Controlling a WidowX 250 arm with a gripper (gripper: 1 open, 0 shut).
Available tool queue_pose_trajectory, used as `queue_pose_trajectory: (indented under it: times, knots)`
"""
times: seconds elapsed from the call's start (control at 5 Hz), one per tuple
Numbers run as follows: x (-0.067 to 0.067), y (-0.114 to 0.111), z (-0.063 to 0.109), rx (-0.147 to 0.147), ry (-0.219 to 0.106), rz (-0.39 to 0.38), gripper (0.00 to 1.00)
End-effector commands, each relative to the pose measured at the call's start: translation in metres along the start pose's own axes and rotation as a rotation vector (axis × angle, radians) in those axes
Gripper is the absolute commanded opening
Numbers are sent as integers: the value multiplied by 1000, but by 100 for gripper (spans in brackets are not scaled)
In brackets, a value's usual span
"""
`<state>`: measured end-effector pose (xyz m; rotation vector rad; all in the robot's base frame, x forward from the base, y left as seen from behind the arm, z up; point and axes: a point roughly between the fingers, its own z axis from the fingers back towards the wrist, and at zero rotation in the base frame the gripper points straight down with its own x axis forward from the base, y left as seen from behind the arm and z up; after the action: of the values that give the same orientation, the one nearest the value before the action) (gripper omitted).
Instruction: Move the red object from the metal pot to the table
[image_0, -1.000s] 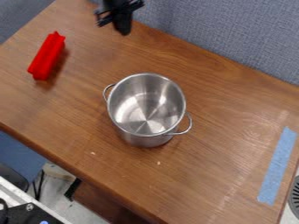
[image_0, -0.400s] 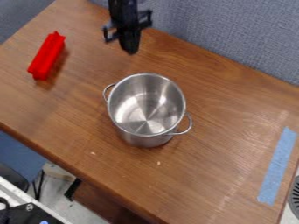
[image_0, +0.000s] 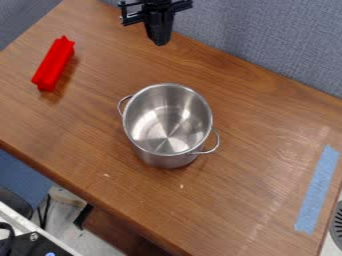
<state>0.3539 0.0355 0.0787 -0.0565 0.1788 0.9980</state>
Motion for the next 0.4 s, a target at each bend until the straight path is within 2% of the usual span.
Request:
queue_pose_trajectory:
  times: [0.0,0.2]
  knots:
    - [4,-5,9,-52,-98,43,100]
    - [13,-9,-10,-34,-128,67,100]
